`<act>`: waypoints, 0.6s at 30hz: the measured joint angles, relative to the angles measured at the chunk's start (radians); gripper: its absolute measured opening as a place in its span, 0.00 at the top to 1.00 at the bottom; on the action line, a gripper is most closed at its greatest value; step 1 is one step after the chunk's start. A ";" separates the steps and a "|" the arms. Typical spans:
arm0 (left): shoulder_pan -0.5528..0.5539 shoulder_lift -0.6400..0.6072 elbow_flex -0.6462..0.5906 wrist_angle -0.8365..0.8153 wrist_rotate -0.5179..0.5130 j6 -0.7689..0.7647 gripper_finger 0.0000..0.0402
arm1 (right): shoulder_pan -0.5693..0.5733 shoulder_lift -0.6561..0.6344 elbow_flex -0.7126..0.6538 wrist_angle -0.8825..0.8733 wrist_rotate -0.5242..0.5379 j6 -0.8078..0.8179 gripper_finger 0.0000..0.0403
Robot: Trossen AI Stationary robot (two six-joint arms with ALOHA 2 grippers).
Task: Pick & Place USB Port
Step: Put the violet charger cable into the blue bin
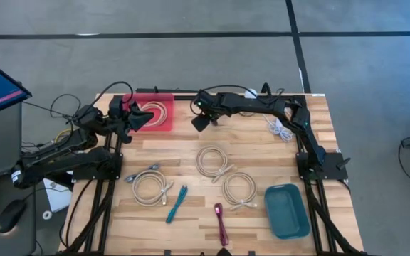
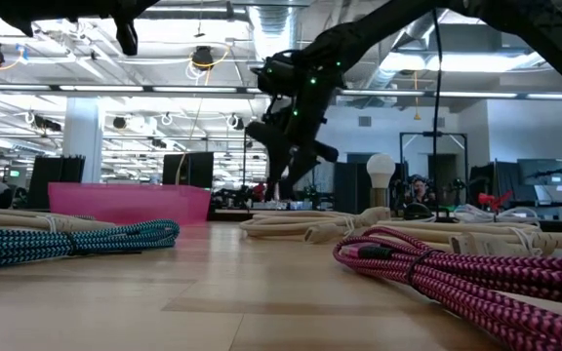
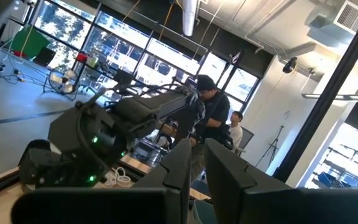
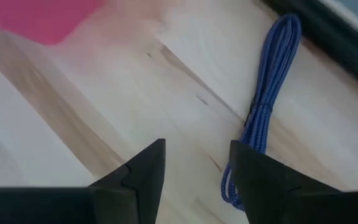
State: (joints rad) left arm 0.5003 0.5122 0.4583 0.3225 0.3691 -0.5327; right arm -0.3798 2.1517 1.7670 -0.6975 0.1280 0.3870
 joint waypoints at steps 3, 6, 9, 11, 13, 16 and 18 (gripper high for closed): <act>0.000 0.000 0.000 0.000 0.001 0.000 0.89 | 0.000 0.000 0.040 -0.064 -0.001 -0.040 0.58; 0.000 0.000 0.000 0.000 0.002 0.000 0.89 | -0.002 0.000 0.077 -0.132 0.000 -0.079 0.59; 0.000 0.000 0.000 0.000 0.002 0.000 0.89 | -0.002 0.000 0.093 -0.201 -0.025 -0.099 0.59; 0.000 0.000 0.000 0.000 0.002 0.000 0.89 | -0.002 0.000 0.093 -0.252 -0.054 -0.128 0.58; 0.000 0.000 0.000 0.000 0.002 0.000 0.89 | 0.001 0.000 0.093 -0.301 -0.053 -0.154 0.58; 0.000 0.000 0.000 0.000 0.002 0.000 0.89 | 0.010 0.000 0.093 -0.326 -0.051 -0.198 0.59; 0.000 0.000 0.000 0.000 0.003 0.000 0.89 | 0.018 0.000 0.093 -0.320 -0.051 -0.219 0.60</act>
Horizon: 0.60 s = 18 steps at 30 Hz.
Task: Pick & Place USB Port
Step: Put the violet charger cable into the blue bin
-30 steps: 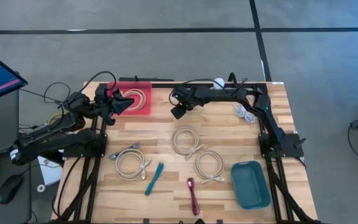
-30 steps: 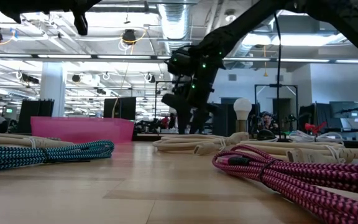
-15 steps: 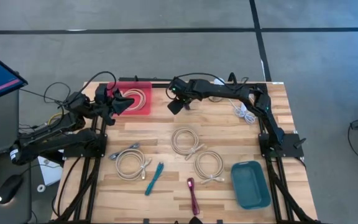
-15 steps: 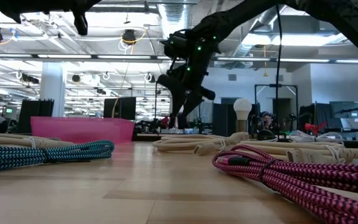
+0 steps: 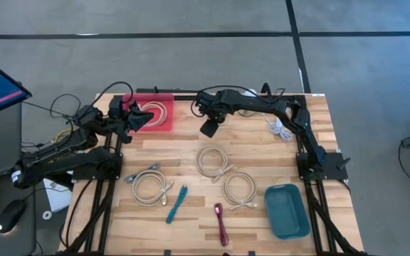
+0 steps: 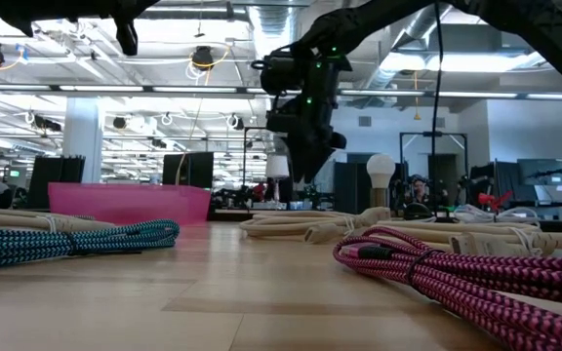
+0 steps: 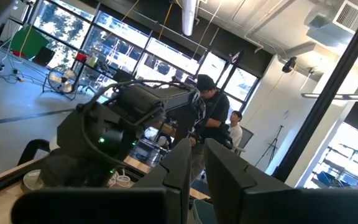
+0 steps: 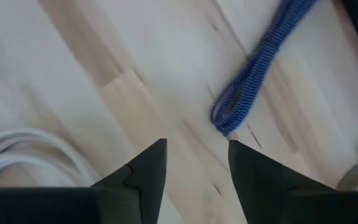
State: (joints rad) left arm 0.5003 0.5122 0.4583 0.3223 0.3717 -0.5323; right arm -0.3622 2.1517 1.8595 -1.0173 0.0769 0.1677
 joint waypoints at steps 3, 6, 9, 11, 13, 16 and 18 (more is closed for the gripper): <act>0.000 0.000 0.000 0.000 0.000 0.000 0.89 | 0.003 -0.002 0.000 -0.010 0.002 -0.034 0.62; 0.000 0.000 0.000 0.000 0.000 0.000 0.89 | -0.005 -0.004 0.000 -0.032 0.041 -0.067 0.64; 0.000 0.000 0.000 0.000 0.000 0.000 0.89 | -0.025 -0.004 0.000 -0.074 0.056 -0.089 0.66; 0.000 0.000 0.000 0.000 0.000 0.000 0.89 | -0.042 -0.004 0.000 -0.088 0.056 -0.094 0.67; 0.000 0.000 0.000 0.000 0.000 0.000 0.89 | -0.056 -0.004 0.000 -0.096 0.055 -0.100 0.67; 0.000 0.000 0.000 0.000 0.000 0.000 0.89 | -0.076 -0.004 0.000 -0.080 0.044 -0.099 0.68; 0.000 0.000 0.000 0.000 0.000 0.000 0.89 | -0.083 -0.004 0.000 -0.055 0.003 -0.099 0.67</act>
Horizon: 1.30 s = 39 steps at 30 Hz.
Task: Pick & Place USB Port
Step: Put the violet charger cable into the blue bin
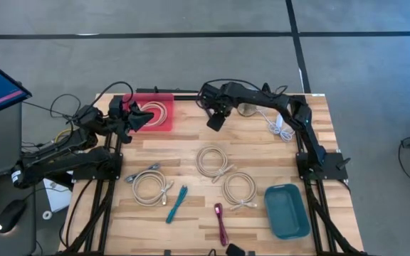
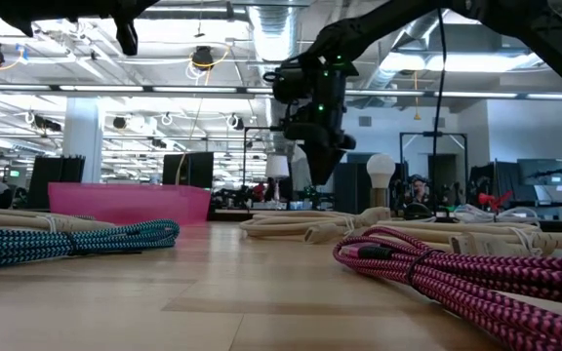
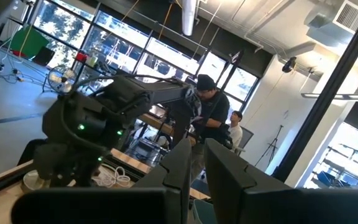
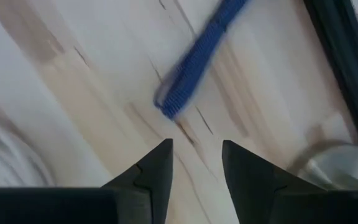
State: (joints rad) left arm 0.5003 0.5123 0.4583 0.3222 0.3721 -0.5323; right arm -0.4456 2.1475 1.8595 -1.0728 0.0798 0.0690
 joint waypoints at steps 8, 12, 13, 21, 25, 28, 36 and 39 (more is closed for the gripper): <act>0.000 0.000 0.000 0.000 0.000 0.000 0.89 | 0.000 0.000 0.000 0.084 -0.056 0.086 0.59; 0.000 0.000 0.000 0.000 0.000 0.000 0.89 | -0.001 0.000 0.000 0.092 -0.061 0.108 0.54; 0.000 0.000 0.000 0.000 0.000 0.000 0.89 | -0.001 0.000 -0.002 0.094 -0.060 0.112 0.53; 0.000 0.000 0.000 0.000 0.000 0.000 0.89 | -0.001 0.000 -0.138 0.182 -0.083 0.166 0.53; 0.000 0.000 0.000 0.000 0.000 0.000 0.89 | 0.013 0.002 -0.165 0.240 -0.080 0.168 0.56; 0.000 0.000 0.000 0.000 0.000 0.000 0.89 | 0.015 0.001 -0.167 0.278 -0.081 0.168 0.59; 0.000 0.000 0.000 0.000 0.000 0.000 0.89 | 0.005 0.001 -0.167 0.310 -0.070 0.168 0.64; 0.000 0.000 0.000 0.000 0.000 0.000 0.89 | 0.001 0.001 -0.170 0.302 -0.049 0.168 0.63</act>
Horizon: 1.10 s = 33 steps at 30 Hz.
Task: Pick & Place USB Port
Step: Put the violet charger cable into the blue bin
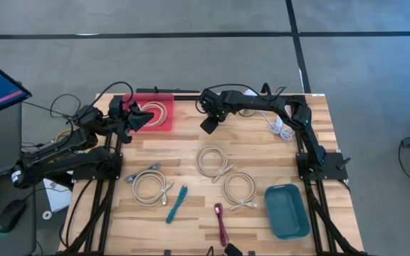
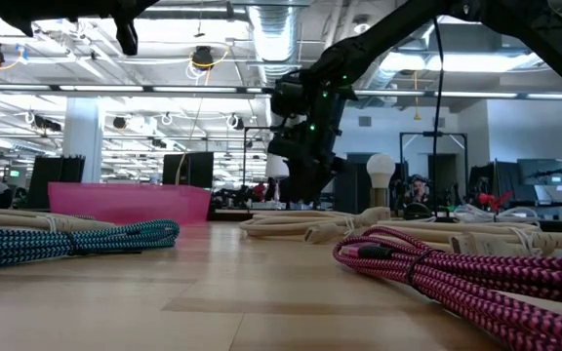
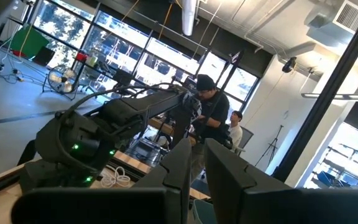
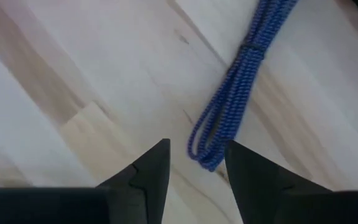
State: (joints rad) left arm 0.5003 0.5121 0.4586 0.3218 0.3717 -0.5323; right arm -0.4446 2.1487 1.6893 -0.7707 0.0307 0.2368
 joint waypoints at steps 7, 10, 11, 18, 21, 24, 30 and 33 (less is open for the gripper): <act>0.000 0.000 0.000 0.000 0.000 0.000 0.89 | -0.008 -0.001 -0.058 0.029 -0.002 0.012 0.60; 0.000 0.000 0.000 0.000 0.000 0.000 0.89 | 0.003 0.000 -0.099 0.072 -0.002 0.011 0.61; 0.000 0.000 0.000 0.000 0.000 0.000 0.89 | 0.005 0.001 -0.102 0.080 -0.002 0.011 0.62; 0.000 0.000 0.000 0.000 0.000 0.000 0.89 | 0.014 0.000 -0.101 0.111 0.007 -0.010 0.83; 0.000 0.000 0.000 0.000 0.000 0.000 0.89 | 0.014 0.000 -0.101 0.121 0.018 -0.034 0.95; 0.000 0.000 0.000 0.000 0.000 0.000 0.89 | 0.014 0.000 -0.101 0.110 0.020 -0.061 0.97; 0.000 0.000 0.000 0.000 0.000 0.000 0.89 | 0.023 -0.019 -0.101 0.042 0.021 -0.115 0.99; 0.000 0.000 0.000 0.000 0.000 0.000 0.89 | 0.025 -0.049 -0.101 0.024 0.020 -0.128 0.99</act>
State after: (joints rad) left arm 0.5003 0.5123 0.4587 0.3218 0.3721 -0.5327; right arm -0.4199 2.0993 1.5887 -0.7469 0.0505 0.1091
